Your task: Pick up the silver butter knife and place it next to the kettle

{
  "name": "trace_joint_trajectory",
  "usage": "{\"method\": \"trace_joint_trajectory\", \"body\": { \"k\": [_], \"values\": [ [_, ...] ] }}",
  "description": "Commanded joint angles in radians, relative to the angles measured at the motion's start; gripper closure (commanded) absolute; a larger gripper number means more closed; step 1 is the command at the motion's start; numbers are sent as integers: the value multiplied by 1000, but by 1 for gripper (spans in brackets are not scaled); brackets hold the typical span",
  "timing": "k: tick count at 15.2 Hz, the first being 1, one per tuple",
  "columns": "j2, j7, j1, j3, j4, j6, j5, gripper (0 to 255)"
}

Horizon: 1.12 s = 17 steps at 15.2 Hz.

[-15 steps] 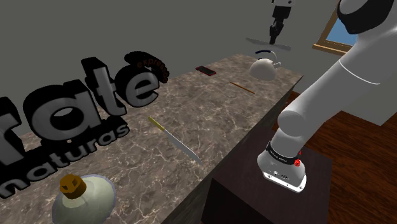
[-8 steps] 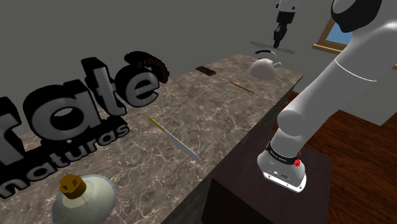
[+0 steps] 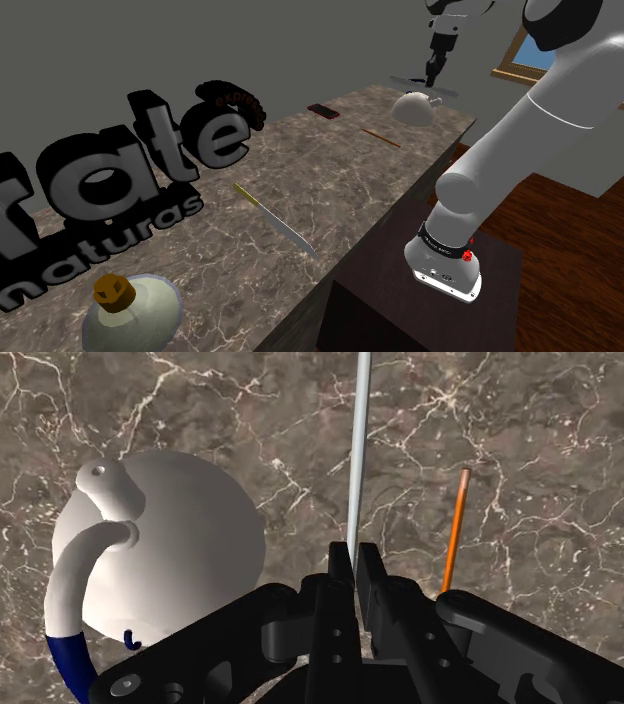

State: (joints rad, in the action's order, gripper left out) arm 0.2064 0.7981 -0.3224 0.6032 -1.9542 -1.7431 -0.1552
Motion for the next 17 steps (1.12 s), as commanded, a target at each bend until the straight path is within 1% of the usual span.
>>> {"method": "trace_joint_trajectory", "body": {
  "k": [1, 17],
  "values": [
    [-1, -1, -1, 2, -26, -27, -1, 255],
    [-44, 5, -6, 27, -204, -244, 10, 255]
  ]
}}
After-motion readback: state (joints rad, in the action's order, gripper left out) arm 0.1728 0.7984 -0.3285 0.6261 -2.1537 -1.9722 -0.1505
